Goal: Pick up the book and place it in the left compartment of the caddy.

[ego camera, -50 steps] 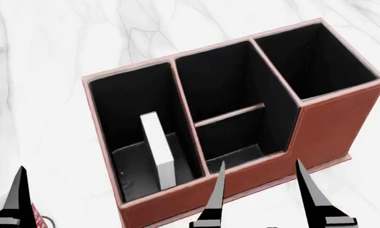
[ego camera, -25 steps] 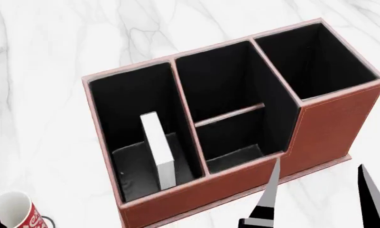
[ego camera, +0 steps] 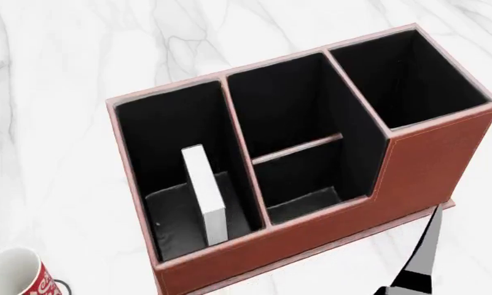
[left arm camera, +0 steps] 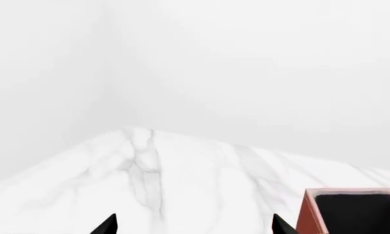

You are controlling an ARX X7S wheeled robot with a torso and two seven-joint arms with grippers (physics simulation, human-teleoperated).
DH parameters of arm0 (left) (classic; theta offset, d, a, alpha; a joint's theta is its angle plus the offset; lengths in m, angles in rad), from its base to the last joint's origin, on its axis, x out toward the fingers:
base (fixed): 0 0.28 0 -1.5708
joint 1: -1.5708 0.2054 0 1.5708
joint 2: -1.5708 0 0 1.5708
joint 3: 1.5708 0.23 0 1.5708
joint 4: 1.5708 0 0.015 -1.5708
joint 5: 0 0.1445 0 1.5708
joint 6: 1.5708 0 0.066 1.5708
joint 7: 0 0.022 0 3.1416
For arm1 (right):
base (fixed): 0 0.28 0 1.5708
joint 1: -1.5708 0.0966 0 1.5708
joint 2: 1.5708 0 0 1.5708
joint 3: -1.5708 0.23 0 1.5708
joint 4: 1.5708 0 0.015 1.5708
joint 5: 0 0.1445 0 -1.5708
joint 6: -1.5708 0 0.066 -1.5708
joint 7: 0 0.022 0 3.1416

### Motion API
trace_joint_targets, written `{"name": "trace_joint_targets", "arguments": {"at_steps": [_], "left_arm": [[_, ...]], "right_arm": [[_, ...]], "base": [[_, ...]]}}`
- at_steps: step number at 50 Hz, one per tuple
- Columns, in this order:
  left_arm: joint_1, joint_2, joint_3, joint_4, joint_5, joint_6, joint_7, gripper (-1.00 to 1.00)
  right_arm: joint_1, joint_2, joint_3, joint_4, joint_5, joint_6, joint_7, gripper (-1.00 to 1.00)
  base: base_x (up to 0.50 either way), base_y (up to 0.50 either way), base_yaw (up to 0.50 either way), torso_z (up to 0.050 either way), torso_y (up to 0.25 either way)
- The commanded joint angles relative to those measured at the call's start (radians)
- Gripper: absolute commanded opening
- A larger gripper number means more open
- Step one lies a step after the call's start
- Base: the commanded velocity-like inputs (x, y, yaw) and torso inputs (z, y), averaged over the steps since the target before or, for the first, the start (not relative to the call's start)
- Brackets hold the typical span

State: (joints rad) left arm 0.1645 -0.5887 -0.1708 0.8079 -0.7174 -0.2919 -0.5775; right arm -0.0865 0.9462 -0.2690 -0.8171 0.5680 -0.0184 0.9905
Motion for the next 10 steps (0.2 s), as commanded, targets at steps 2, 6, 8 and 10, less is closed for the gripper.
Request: {"name": "trace_joint_targets", "arguments": {"at_steps": [2,6,8,10], "left_arm": [[0.062,0.013,-0.122,0.004,-0.028,0.072,0.02,1.0],[0.079,0.01,-0.156,0.004,-0.048,0.081,0.018,1.0],[0.092,0.009,-0.179,0.006,-0.06,0.087,0.016,1.0],[0.096,0.007,-0.187,0.007,-0.065,0.088,0.014,1.0]], "right_arm": [[-0.131,0.045,0.143,-0.014,-0.012,-0.085,0.028,1.0],[-0.173,0.062,0.181,-0.03,-0.009,-0.097,0.048,1.0],[-0.198,0.071,0.205,-0.038,-0.007,-0.106,0.058,1.0],[-0.21,0.073,0.214,-0.037,-0.01,-0.112,0.06,1.0]], "base": [[0.0,0.0,0.0,0.0,0.0],[0.0,0.0,0.0,0.0,0.0],[0.0,0.0,0.0,0.0,0.0],[0.0,0.0,0.0,0.0,0.0]]}}
